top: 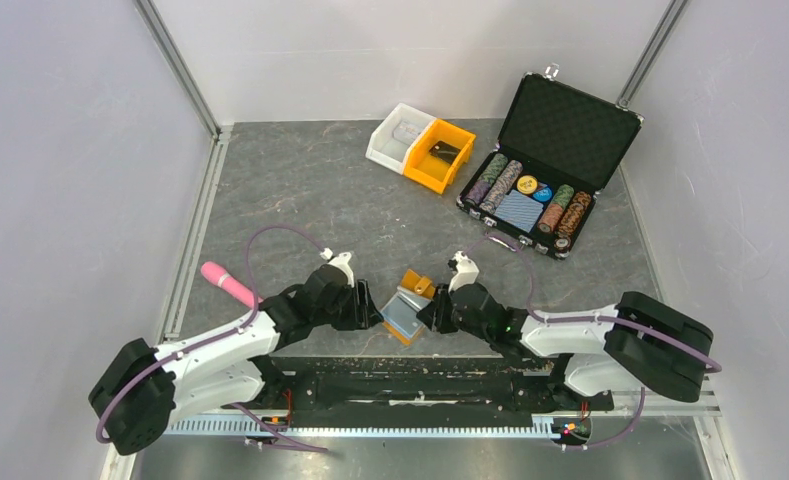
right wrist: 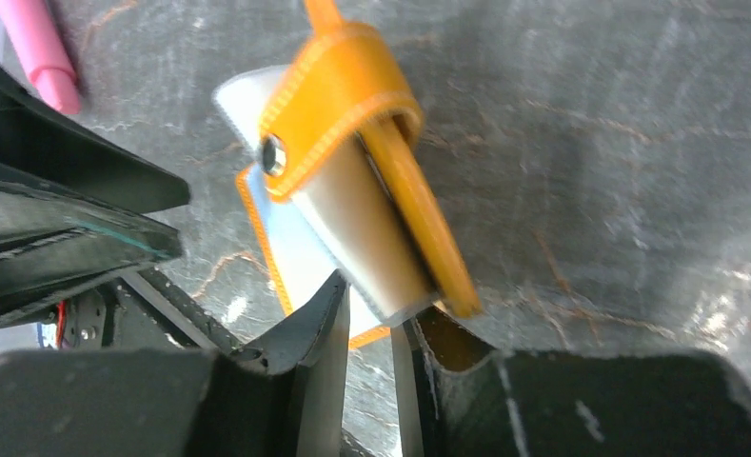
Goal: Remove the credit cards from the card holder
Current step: Remove the credit card from the card holder.
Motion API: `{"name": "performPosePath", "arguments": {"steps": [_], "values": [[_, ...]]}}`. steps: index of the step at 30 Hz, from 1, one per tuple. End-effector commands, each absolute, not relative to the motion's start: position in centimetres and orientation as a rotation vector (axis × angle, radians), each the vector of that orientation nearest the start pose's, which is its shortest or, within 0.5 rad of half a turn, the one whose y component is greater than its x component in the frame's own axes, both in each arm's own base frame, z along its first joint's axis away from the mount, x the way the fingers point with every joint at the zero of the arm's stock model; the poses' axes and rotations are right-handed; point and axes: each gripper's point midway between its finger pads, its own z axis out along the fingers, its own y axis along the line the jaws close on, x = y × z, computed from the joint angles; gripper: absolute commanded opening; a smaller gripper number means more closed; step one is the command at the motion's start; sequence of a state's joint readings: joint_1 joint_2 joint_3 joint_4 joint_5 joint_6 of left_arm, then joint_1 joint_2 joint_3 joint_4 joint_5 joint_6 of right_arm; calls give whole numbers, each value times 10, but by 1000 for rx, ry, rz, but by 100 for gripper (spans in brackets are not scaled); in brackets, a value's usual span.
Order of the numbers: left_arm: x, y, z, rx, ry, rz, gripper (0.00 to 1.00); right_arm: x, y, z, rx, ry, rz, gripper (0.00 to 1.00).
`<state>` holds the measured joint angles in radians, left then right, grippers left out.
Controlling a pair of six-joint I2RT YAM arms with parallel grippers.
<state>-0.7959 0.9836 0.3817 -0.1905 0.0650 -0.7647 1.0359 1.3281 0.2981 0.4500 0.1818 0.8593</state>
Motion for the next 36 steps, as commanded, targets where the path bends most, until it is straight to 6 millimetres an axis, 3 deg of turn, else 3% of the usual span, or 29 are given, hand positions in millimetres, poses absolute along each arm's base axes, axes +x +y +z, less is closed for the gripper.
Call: {"name": "performPosePath", "arguments": {"steps": [1, 11, 21, 27, 31, 36], "values": [[160, -227, 55, 42, 2485, -857, 59, 185, 307, 65, -158, 2185, 915, 24], [160, -225, 51, 39, 2488, -837, 59, 212, 315, 79, -205, 2151, 768, 25], [157, -224, 49, 45, 2500, -845, 60, 238, 295, 46, -199, 2230, 599, 25], [156, -224, 51, 36, 2492, -861, 60, 229, 281, 16, -171, 2317, 599, 24], [158, -230, 52, 38, 2464, -905, 60, 221, 278, 13, -137, 2325, 650, 24], [166, -248, 73, 73, 2378, -1011, 62, 212, 278, 17, -98, 2325, 727, 23]]}}
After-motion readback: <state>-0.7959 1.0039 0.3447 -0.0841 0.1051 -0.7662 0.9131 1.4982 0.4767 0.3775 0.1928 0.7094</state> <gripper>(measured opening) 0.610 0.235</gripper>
